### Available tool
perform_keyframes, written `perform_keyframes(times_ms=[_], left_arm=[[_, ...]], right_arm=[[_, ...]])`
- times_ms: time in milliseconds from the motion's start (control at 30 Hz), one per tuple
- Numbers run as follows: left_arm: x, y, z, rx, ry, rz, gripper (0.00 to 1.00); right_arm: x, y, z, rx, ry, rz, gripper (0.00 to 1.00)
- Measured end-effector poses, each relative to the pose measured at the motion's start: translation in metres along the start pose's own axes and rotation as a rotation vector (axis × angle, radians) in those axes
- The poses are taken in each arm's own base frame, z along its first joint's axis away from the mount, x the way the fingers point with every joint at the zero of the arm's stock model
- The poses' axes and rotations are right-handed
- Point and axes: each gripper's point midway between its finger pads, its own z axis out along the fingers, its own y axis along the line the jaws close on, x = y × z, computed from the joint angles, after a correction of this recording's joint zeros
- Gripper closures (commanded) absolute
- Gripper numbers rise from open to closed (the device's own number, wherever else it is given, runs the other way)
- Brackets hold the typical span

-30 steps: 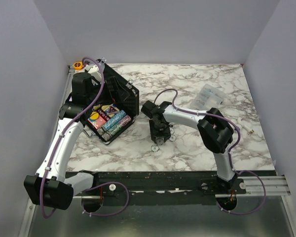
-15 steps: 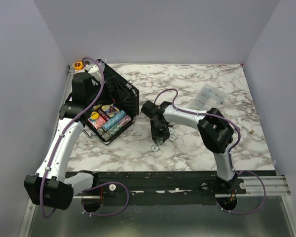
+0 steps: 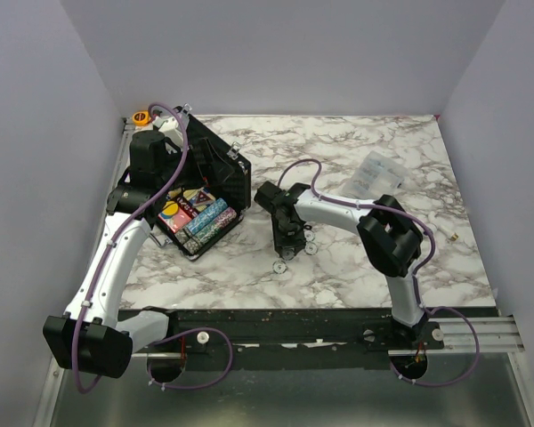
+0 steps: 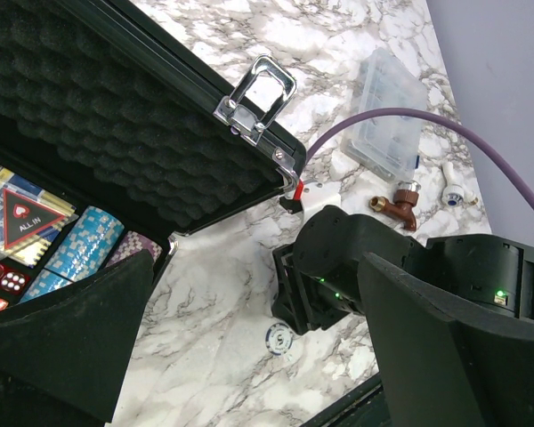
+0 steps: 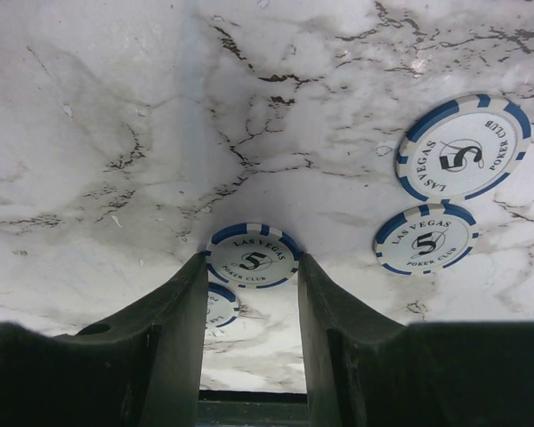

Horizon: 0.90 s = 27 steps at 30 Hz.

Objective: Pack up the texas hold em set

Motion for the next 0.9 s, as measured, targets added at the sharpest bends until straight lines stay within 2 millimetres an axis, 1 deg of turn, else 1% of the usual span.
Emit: perform_keyframes(times_ms=[267, 600, 767, 900], left_arm=[[0.0, 0.0, 0.0, 0.0, 0.0, 0.0, 0.04], [0.0, 0.0, 0.0, 0.0, 0.0, 0.0, 0.04], [0.0, 0.0, 0.0, 0.0, 0.0, -0.001, 0.04], [0.0, 0.0, 0.0, 0.001, 0.001, -0.001, 0.04]], right_arm=[[0.001, -0.001, -0.007, -0.009, -0.012, -0.001, 0.67], [0.016, 0.017, -0.016, -0.04, -0.018, -0.035, 0.67], [0.026, 0.026, -0.016, -0.057, -0.009, -0.052, 0.63], [0.031, 0.03, -0.015, -0.066, -0.002, -0.058, 0.62]])
